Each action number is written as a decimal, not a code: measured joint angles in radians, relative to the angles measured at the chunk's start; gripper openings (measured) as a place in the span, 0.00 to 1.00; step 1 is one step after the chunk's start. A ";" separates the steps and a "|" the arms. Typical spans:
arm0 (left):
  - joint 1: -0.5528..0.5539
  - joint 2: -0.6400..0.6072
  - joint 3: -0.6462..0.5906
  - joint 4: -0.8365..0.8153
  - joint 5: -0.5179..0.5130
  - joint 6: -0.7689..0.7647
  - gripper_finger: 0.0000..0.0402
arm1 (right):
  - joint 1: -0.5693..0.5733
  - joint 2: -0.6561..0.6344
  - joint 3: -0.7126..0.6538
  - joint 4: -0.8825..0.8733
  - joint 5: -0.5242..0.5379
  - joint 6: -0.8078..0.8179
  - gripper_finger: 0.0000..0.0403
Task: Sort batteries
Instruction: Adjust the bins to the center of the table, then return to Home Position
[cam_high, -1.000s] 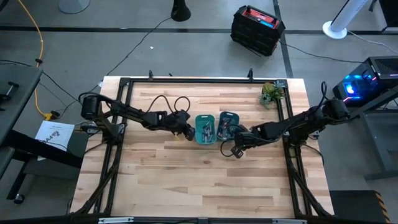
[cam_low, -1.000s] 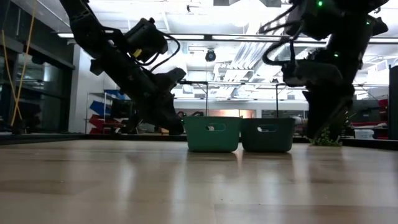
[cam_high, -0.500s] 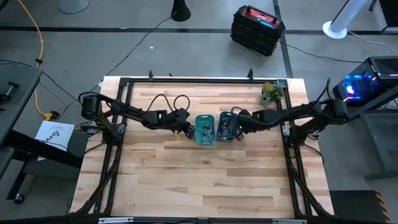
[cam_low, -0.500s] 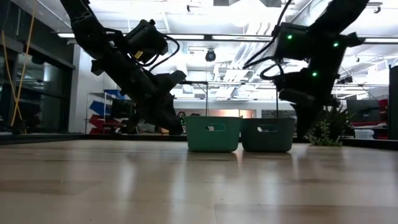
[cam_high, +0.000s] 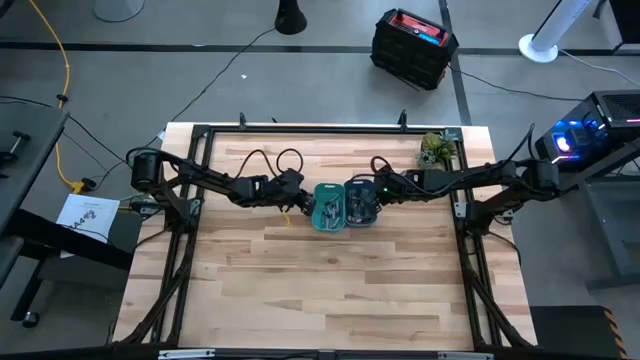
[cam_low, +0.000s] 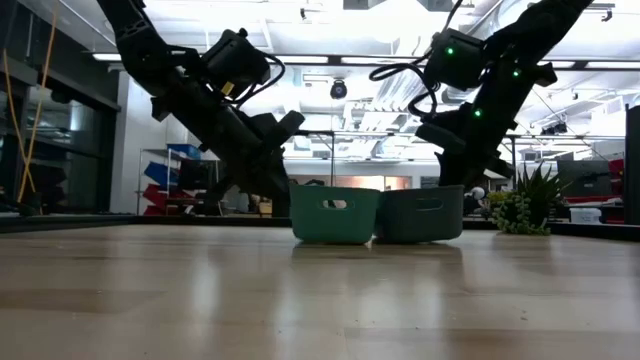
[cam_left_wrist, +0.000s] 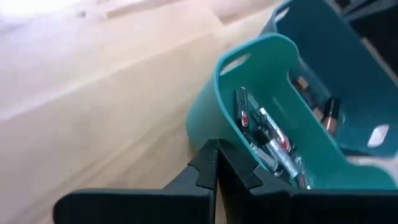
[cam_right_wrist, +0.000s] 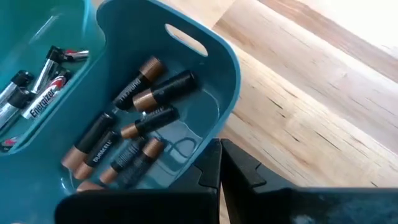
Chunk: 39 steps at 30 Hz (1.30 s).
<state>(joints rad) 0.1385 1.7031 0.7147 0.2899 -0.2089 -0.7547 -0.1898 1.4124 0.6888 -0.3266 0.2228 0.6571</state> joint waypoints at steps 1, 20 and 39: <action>0.003 0.000 0.000 0.009 -0.002 0.000 0.00 | 0.000 0.000 0.000 0.000 -0.004 0.010 0.00; -0.012 -0.393 -0.094 -0.206 0.205 0.241 0.00 | 0.008 -0.264 0.000 -0.292 0.003 0.016 0.00; -0.157 -0.876 -0.702 0.534 0.097 0.107 0.00 | 0.154 -0.582 0.001 -0.065 0.055 0.250 0.00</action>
<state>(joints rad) -0.0183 0.8274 0.0128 0.8236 -0.1123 -0.6475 -0.0358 0.8301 0.6895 -0.3919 0.2775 0.9069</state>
